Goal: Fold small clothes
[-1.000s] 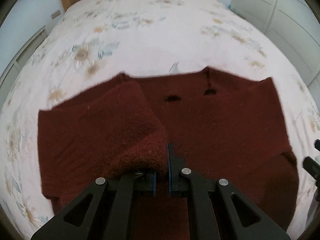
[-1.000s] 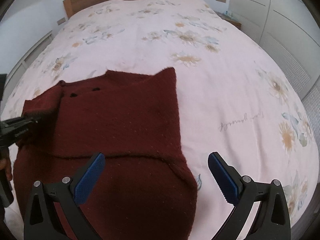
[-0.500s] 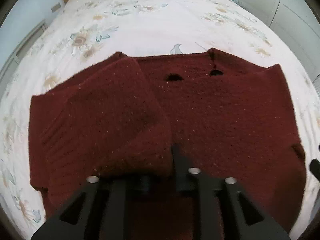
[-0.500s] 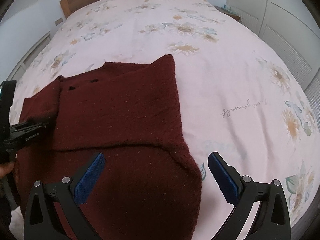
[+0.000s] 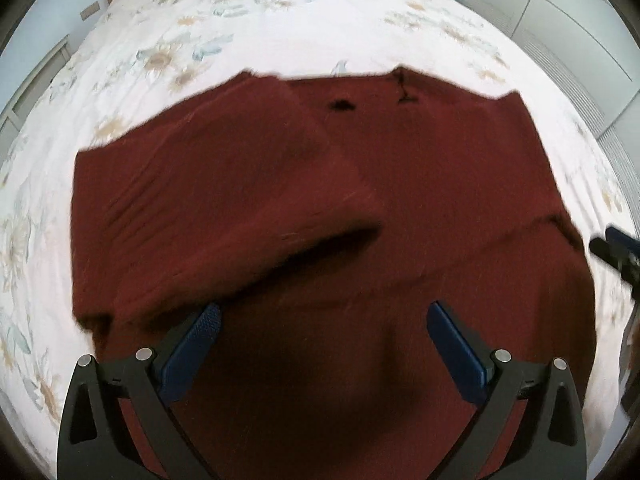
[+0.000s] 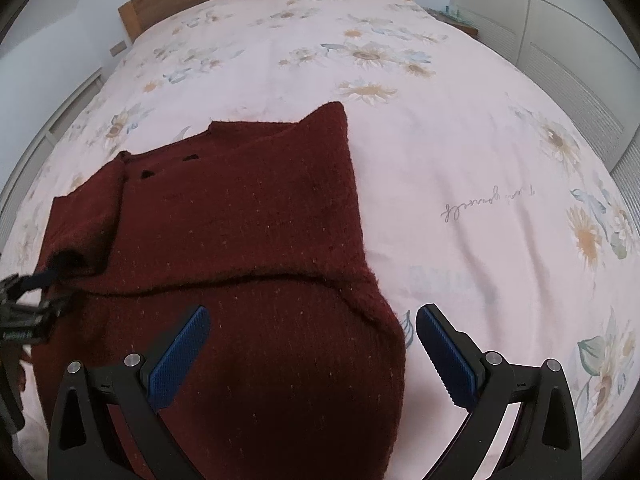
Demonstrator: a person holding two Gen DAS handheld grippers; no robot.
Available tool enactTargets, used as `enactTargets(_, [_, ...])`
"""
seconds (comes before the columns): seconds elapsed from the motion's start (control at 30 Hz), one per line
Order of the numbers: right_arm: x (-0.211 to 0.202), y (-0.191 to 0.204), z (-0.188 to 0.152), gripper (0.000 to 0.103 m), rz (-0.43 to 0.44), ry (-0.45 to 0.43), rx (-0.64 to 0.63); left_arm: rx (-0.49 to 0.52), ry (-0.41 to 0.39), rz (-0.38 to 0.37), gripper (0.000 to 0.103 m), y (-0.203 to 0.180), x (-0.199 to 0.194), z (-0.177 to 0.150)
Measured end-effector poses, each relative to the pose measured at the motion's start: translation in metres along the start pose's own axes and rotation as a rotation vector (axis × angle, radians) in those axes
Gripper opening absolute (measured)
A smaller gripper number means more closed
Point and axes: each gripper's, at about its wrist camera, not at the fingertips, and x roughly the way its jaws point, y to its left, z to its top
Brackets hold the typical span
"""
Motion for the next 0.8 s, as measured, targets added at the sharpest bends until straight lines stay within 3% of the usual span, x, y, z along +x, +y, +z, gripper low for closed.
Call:
enactTargets(0.17, [0.001,0.006,0.0,0.103,0.006,0.006,-0.011,-0.022,0.032,-0.004,0.102,0.032,-0.007,-0.024])
enactTargets(0.3, [0.002,0.014,0.001,0.103,0.008,0.007,-0.025,-0.099,0.015,0.044,0.102,0.076,-0.014,-0.033])
enactTargets(0.5, [0.006,0.03,0.003,0.103,0.01,0.02,-0.052,-0.234,-0.021,0.124,0.102,0.133,-0.017,-0.031])
enactTargets(0.63, [0.01,0.044,0.003,0.103,0.006,0.033,-0.08,-0.252,-0.016,0.141,0.1,0.149,-0.004,-0.024])
enactTargets(0.67, [0.011,0.047,0.003,0.103,0.004,0.035,-0.086,-0.248,-0.013,0.142,0.098,0.15,0.0,-0.021])
enactTargets(0.73, [0.013,0.056,0.005,0.103,0.008,0.04,-0.106,-0.235,-0.013,0.147,0.077,0.147,0.009,-0.016])
enactTargets(0.8, [0.013,0.069,0.007,0.103,0.017,0.038,-0.147,-0.237,-0.015,0.138,0.068,0.144,0.018,-0.01])
